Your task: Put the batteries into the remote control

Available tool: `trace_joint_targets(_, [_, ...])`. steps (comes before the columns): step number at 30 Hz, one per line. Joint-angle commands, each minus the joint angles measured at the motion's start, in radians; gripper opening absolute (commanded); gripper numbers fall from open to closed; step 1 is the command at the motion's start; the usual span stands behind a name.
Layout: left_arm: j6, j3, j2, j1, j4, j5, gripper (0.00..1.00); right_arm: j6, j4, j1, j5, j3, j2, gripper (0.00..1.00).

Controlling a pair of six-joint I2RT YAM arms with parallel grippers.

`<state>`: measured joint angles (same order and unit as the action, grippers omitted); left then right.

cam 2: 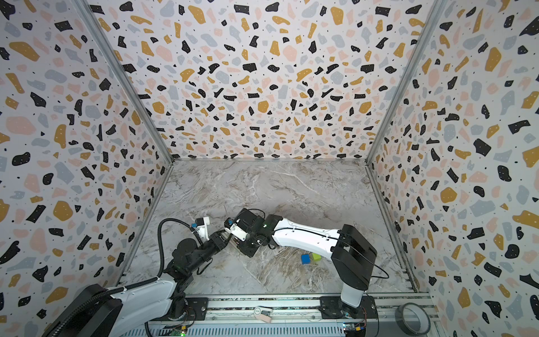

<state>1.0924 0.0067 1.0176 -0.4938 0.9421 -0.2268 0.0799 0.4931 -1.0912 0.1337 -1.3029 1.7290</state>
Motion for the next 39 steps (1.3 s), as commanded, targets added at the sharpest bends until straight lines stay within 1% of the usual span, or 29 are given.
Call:
trace_joint_targets(1, [0.020,-0.039,-0.004,-0.002,0.103,-0.031,0.00,0.017,-0.040,0.005,-0.017,-0.015,-0.008,0.00])
trace_joint_targets(7, [0.034,-0.042,-0.004,-0.006,0.118,-0.034,0.00,0.026,-0.057,0.007,-0.020,-0.004,-0.006,0.00])
trace_joint_targets(10, [0.039,-0.043,-0.004,-0.010,0.124,-0.034,0.00,0.030,-0.063,0.007,-0.020,-0.002,-0.005,0.02])
trace_joint_targets(14, [0.046,-0.045,-0.004,-0.017,0.129,-0.032,0.00,0.030,-0.065,0.006,-0.021,0.000,-0.006,0.07])
trace_joint_targets(26, [0.058,-0.053,0.026,-0.023,0.151,-0.032,0.00,0.029,-0.062,0.004,-0.020,0.005,-0.025,0.30])
trace_joint_targets(31, [0.067,-0.056,0.041,-0.023,0.172,-0.037,0.00,0.028,-0.057,0.000,-0.023,-0.001,-0.039,0.35])
trace_joint_targets(39, [0.066,-0.044,0.036,-0.024,0.156,-0.052,0.00,0.024,-0.029,-0.006,-0.060,-0.019,-0.088,0.42])
